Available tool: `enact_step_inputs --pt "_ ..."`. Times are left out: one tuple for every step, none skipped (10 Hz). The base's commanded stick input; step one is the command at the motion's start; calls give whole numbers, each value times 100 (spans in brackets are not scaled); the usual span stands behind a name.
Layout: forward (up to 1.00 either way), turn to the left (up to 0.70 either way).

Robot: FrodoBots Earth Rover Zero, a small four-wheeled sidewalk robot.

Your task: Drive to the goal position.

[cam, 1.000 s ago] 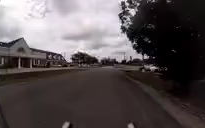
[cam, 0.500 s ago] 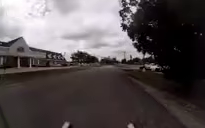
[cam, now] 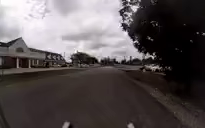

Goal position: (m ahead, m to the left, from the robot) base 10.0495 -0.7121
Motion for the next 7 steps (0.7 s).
enact_step_inputs --pt "60 0" --pt "60 0" --pt "60 0" --pt "60 0" --pt "60 0" --pt "60 0" --pt "60 0"
